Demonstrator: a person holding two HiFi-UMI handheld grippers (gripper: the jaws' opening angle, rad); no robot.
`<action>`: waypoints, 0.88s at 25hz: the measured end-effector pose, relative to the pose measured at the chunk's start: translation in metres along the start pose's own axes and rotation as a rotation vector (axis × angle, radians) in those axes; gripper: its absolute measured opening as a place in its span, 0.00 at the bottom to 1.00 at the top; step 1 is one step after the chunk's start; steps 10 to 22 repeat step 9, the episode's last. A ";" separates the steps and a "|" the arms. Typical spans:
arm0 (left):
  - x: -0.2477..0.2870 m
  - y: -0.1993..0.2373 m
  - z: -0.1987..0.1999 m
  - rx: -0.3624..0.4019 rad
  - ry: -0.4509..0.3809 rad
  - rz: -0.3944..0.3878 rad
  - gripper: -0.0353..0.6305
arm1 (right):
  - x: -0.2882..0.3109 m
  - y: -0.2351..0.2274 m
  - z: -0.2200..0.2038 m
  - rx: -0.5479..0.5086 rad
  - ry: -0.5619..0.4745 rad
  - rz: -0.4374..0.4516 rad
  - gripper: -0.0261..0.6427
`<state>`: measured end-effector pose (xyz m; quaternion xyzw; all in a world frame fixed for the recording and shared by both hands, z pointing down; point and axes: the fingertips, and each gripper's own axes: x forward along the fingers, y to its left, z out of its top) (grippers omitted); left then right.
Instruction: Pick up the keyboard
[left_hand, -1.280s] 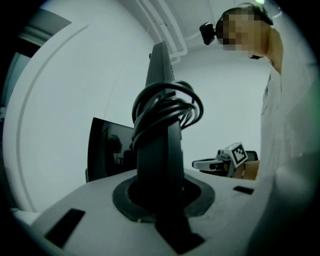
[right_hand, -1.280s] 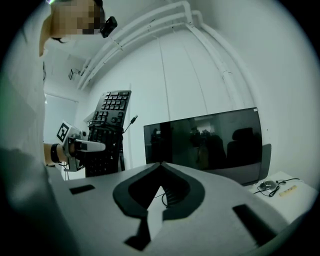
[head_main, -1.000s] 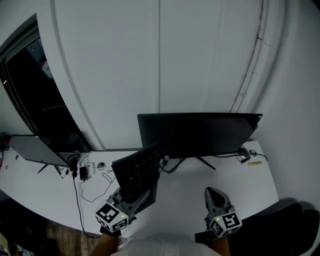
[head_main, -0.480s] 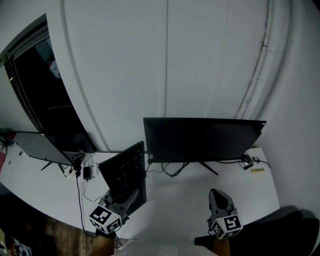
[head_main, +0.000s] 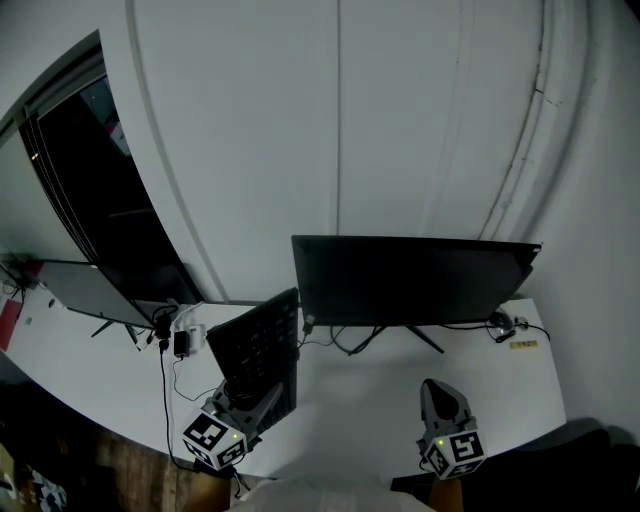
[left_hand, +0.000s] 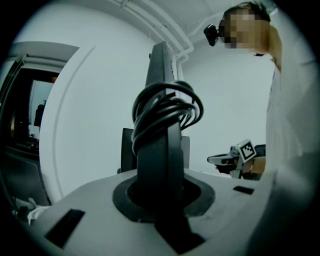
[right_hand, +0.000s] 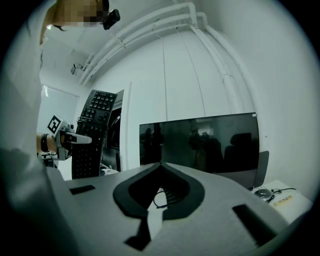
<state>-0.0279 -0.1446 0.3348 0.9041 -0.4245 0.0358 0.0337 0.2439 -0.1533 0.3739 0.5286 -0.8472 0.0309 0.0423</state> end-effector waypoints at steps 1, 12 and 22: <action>-0.001 -0.001 0.001 0.001 0.008 0.004 0.16 | 0.000 0.000 -0.003 0.005 0.002 0.002 0.04; 0.004 -0.008 -0.002 0.010 0.041 0.024 0.16 | 0.000 -0.011 -0.011 0.013 0.021 0.014 0.04; 0.004 -0.008 -0.002 0.010 0.041 0.024 0.16 | 0.000 -0.011 -0.011 0.013 0.021 0.014 0.04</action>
